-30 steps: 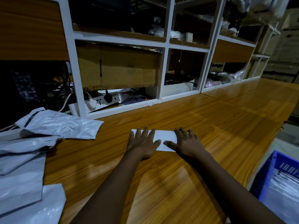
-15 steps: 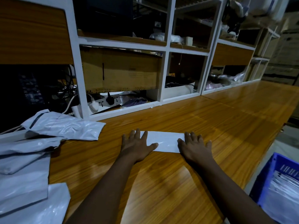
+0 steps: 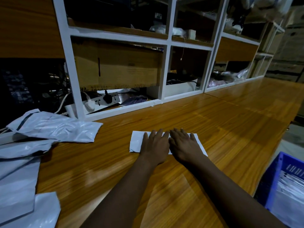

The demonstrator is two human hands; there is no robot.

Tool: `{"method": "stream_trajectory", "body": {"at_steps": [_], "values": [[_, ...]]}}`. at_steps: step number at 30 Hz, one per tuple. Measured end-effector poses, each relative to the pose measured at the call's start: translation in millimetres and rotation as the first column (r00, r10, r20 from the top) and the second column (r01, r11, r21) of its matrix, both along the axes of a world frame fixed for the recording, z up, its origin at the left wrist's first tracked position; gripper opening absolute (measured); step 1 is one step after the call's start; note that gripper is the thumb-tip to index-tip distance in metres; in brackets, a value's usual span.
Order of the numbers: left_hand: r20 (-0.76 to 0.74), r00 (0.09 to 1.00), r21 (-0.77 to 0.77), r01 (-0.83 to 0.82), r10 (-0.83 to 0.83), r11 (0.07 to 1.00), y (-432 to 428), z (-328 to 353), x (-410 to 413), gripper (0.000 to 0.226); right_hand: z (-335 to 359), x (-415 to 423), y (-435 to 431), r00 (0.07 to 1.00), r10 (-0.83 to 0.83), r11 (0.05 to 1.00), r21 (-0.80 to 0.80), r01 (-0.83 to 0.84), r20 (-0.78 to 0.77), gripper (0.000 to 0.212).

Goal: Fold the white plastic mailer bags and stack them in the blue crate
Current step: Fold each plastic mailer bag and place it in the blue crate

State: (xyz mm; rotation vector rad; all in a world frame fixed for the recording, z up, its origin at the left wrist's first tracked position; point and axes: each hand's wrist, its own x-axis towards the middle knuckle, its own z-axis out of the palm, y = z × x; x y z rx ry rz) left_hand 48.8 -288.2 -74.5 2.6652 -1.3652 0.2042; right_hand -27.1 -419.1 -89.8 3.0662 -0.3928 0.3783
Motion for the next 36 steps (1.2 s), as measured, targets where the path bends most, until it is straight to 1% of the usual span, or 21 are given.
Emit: {"method": "stream_trajectory", "body": {"at_steps": [4, 7, 9, 10, 11, 14, 15, 16, 19, 23, 24, 25, 27, 29, 31, 33, 34, 36], "values": [[-0.119, 0.993, 0.057, -0.015, 0.021, 0.998, 3, 0, 9, 0.055, 1, -3, 4, 0.999, -0.042, 0.999, -0.025, 0.042, -0.024, 0.100], [-0.162, 0.985, 0.084, -0.046, 0.059, 0.995, 5, 2, 11, 0.057, -1, -1, 0, 0.998, -0.052, 0.999, -0.012, 0.052, -0.020, 0.116], [-0.172, 0.982, 0.086, -0.064, 0.078, 0.994, 7, 1, 12, 0.058, -5, 0, -5, 0.997, -0.058, 0.998, -0.043, 0.056, -0.054, 0.118], [-0.175, 0.981, 0.087, -0.073, 0.088, 0.994, 8, 1, 12, 0.060, -6, 0, -6, 0.996, -0.052, 0.998, -0.049, 0.049, -0.072, 0.113], [-0.182, 0.978, 0.087, -0.084, 0.099, 0.993, 9, 1, 13, 0.061, -6, -1, -5, 0.996, -0.041, 0.998, -0.047, 0.037, -0.080, 0.103], [-0.226, 0.965, 0.091, -0.115, 0.133, 0.989, 14, 2, 15, 0.064, -2, -4, -1, 0.992, -0.073, 0.997, 0.000, 0.074, -0.107, 0.061], [-0.236, 0.961, 0.096, -0.123, 0.143, 0.988, 16, 3, 16, 0.065, 0, -4, -1, 0.991, -0.091, 0.995, 0.035, 0.095, -0.100, 0.054], [-0.241, 0.959, 0.100, -0.131, 0.151, 0.986, 17, 3, 16, 0.066, 1, -5, 0, 0.990, -0.108, 0.991, 0.068, 0.114, -0.090, 0.051], [-0.242, 0.956, 0.102, -0.143, 0.164, 0.984, 21, 4, 18, 0.068, -1, -4, -2, 0.990, -0.113, 0.987, 0.102, 0.121, -0.081, 0.054], [-0.237, 0.955, 0.106, -0.156, 0.178, 0.982, 24, 4, 18, 0.069, -7, -2, -12, 0.979, -0.133, 0.973, 0.166, 0.158, -0.154, 0.065], [-0.233, 0.955, 0.108, -0.163, 0.184, 0.981, 25, 5, 19, 0.069, -6, -3, -12, 0.976, -0.143, 0.976, 0.139, 0.167, -0.166, 0.067], [-0.230, 0.954, 0.113, -0.172, 0.194, 0.979, 27, 5, 20, 0.070, -2, -5, -9, 0.972, -0.154, 0.982, 0.085, 0.171, -0.177, 0.070], [-0.231, 0.948, 0.139, -0.190, 0.218, 0.972, 32, 5, 21, 0.071, 3, -10, -6, 0.978, -0.146, 0.989, -0.041, 0.142, -0.150, 0.080], [-0.231, 0.943, 0.156, -0.206, 0.239, 0.966, 38, 7, 20, 0.071, 3, -13, -6, 0.977, -0.141, 0.989, -0.071, 0.131, -0.159, 0.089], [-0.187, 0.951, 0.091, -0.234, 0.248, 0.968, 44, 9, 17, 0.068, 4, -14, -4, 0.972, -0.187, 0.982, -0.043, 0.183, -0.140, 0.092], [-0.101, 0.969, -0.038, -0.232, 0.227, 0.972, 51, 10, 10, 0.062, 11, -19, 1, 0.962, -0.244, 0.968, 0.032, 0.250, -0.123, 0.089], [-0.084, 0.978, -0.077, -0.198, 0.191, 0.977, 54, 10, 5, 0.059, 14, -23, 3, 0.964, -0.240, 0.969, 0.024, 0.244, -0.110, 0.087], [-0.122, 0.989, -0.089, -0.100, 0.089, 0.991, 59, 10, -4, 0.057, 13, -33, 7, 0.985, -0.139, 0.990, -0.036, 0.136, -0.099, 0.087]]}}
